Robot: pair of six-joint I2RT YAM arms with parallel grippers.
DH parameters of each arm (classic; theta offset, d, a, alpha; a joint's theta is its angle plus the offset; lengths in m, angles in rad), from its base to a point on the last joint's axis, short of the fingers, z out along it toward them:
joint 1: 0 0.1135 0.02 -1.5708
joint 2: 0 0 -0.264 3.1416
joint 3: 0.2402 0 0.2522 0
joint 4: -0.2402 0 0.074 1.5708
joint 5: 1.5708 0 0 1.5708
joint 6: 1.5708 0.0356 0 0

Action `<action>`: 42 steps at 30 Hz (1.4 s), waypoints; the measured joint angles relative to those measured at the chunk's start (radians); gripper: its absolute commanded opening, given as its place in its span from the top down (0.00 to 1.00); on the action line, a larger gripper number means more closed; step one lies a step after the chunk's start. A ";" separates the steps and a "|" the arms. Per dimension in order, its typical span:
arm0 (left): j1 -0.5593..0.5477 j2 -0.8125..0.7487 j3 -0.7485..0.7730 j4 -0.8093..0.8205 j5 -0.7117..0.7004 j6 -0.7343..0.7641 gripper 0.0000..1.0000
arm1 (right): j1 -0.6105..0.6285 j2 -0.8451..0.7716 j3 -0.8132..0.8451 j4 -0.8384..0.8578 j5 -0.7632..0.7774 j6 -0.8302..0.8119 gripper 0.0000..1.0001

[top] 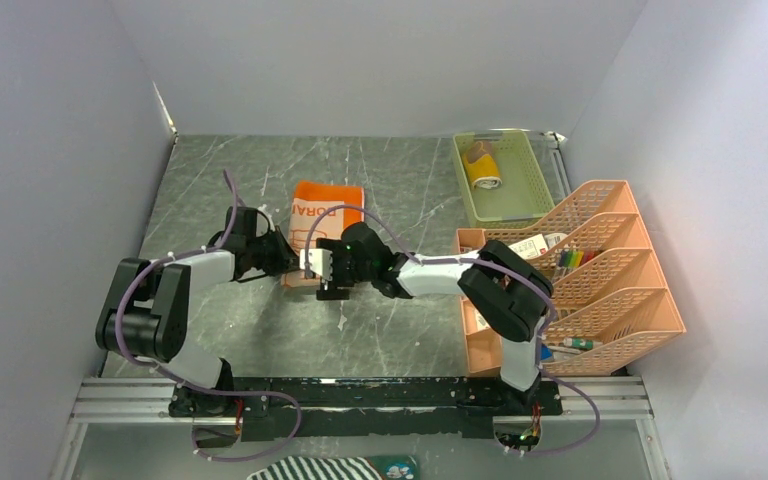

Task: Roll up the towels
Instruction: Roll the towel at the center of the board.

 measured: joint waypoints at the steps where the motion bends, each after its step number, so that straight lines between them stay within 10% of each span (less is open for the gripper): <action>1: 0.000 0.003 0.002 -0.001 0.000 0.000 0.90 | 0.003 0.008 0.009 0.000 0.002 -0.011 0.22; 21: 0.013 -0.053 0.153 -0.168 -0.001 0.029 0.89 | 0.038 0.085 0.068 -0.058 0.033 -0.056 0.71; 37: 0.085 -0.376 0.165 -0.385 0.047 0.161 0.45 | -0.058 0.098 0.200 -0.244 -0.236 0.082 0.32; 39: 0.107 -0.411 0.158 -0.413 0.036 0.167 0.44 | -0.064 0.047 0.153 -0.264 -0.255 0.107 0.02; 42: 0.137 -0.444 0.172 -0.449 0.018 0.184 0.43 | -0.075 -0.098 0.061 -0.260 -0.264 0.203 0.00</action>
